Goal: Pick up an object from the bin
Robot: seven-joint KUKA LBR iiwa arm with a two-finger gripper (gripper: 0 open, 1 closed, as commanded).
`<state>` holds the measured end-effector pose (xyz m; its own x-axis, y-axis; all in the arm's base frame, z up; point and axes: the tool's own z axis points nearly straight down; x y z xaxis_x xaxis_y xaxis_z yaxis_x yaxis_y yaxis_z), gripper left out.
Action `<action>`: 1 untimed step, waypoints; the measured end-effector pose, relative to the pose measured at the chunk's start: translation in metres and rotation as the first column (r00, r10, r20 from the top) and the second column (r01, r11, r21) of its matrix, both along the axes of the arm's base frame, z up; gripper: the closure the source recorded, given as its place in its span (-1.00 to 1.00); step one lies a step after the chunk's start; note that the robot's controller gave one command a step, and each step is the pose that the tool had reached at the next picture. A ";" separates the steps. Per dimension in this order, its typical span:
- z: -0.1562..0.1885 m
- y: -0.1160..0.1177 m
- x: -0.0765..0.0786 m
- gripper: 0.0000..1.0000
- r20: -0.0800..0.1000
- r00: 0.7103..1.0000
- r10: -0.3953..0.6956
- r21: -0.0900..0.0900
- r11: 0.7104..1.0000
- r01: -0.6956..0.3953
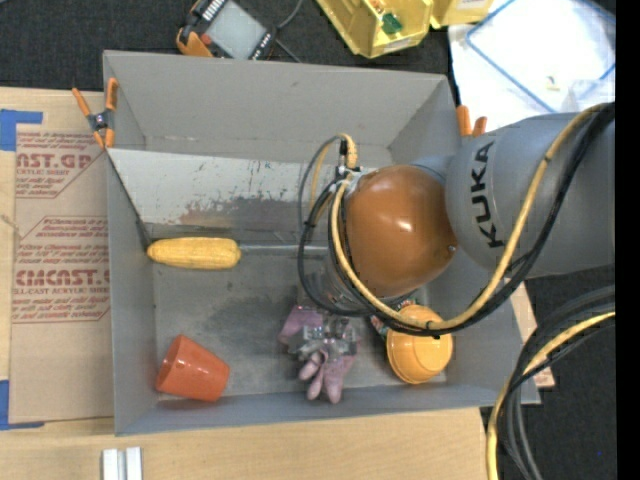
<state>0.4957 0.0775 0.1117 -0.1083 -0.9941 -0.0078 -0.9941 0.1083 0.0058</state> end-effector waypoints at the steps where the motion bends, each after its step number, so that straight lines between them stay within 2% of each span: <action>1: 0.027 0.000 0.001 1.00 0.003 1.000 -0.001 0.001 1.000 0.001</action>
Offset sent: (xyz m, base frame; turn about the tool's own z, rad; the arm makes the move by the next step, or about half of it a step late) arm 0.0006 0.0002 0.0654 0.0008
